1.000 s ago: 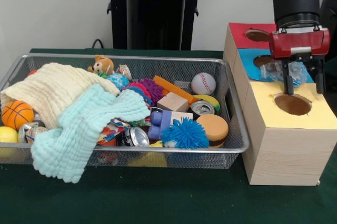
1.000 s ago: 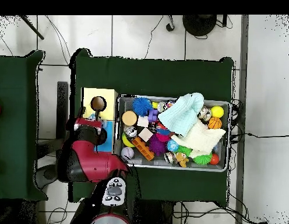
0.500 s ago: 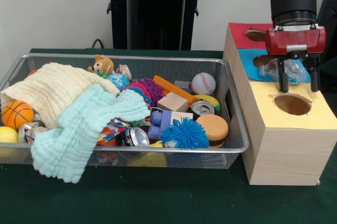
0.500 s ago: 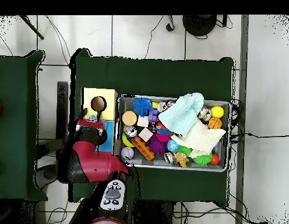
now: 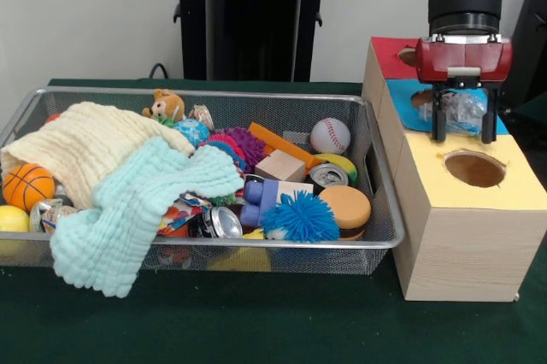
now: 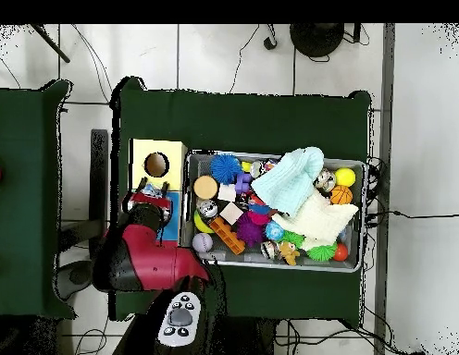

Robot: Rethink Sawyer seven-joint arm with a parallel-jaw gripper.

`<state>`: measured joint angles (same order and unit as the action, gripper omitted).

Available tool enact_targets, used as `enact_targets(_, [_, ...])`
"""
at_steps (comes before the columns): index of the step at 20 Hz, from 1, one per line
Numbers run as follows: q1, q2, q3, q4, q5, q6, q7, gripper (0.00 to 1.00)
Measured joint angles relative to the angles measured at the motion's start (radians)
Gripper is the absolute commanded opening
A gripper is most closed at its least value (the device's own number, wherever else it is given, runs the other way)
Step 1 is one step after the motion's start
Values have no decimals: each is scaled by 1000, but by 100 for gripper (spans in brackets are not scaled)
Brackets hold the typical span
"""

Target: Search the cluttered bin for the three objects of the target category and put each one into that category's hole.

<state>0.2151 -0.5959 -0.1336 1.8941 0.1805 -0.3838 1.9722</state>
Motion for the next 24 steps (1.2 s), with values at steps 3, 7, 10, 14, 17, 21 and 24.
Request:
enact_targets(3, [5, -4, -11, 0, -3, 22, 0, 100])
enact_targets(7, [12, -7, -23, 0, -11, 47, 0, 100])
enact_targets(10, [14, -9, -30, 0, -17, 58, 0, 100])
enact_targets(14, [18, -10, -34, -2, -20, 66, 0, 100])
enact_targets(17, [20, -9, -35, -2, -21, 66, 0, 100])
enact_targets(21, [20, -10, -36, -2, -26, 66, 0, 100])
enact_targets(24, [24, -10, -40, -4, -27, 68, 0, 100])
